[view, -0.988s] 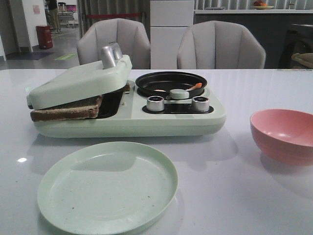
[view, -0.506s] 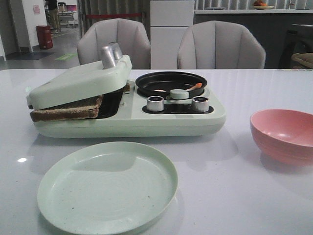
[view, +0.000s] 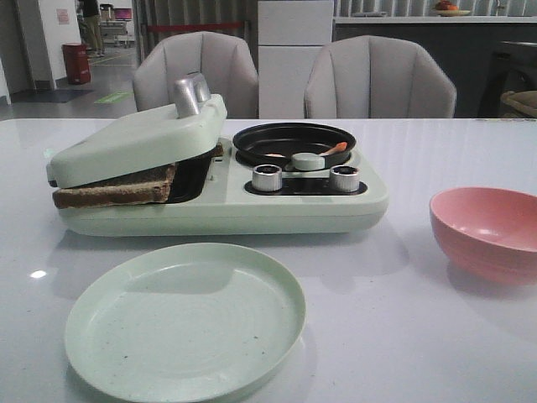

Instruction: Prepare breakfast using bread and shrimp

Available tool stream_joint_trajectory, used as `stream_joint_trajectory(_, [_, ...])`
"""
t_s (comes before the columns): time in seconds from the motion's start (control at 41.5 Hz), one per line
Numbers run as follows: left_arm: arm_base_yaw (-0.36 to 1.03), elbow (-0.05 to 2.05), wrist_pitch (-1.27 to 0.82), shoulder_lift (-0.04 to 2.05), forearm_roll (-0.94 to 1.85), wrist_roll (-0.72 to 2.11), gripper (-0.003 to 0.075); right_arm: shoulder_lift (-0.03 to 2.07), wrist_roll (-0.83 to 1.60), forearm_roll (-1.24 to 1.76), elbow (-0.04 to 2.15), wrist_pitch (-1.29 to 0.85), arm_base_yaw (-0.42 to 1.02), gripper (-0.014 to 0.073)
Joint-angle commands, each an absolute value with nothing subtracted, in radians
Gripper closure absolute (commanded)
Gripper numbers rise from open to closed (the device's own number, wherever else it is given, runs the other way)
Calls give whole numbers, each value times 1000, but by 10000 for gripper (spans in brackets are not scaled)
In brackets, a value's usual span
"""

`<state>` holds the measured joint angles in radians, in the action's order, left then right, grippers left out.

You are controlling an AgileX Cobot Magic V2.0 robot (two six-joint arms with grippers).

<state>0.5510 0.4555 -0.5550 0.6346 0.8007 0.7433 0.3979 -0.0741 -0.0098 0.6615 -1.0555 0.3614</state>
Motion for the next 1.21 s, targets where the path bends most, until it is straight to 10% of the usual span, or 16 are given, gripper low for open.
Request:
stream_joint_trajectory(0.0, [545, 486, -472, 632, 793, 695, 619, 407, -76, -25, 687, -992, 361, 357])
stream_joint_trajectory(0.145, [490, 486, -470, 632, 566, 500, 619, 407, -76, -25, 687, -992, 361, 562])
stream_joint_trajectory(0.916, [230, 486, -501, 632, 219, 246, 619, 407, -76, -26, 687, -988, 361, 552])
stream_joint_trajectory(1.181, [205, 431, -444, 348, 69, 256, 619, 407, -76, -25, 687, -988, 361, 552])
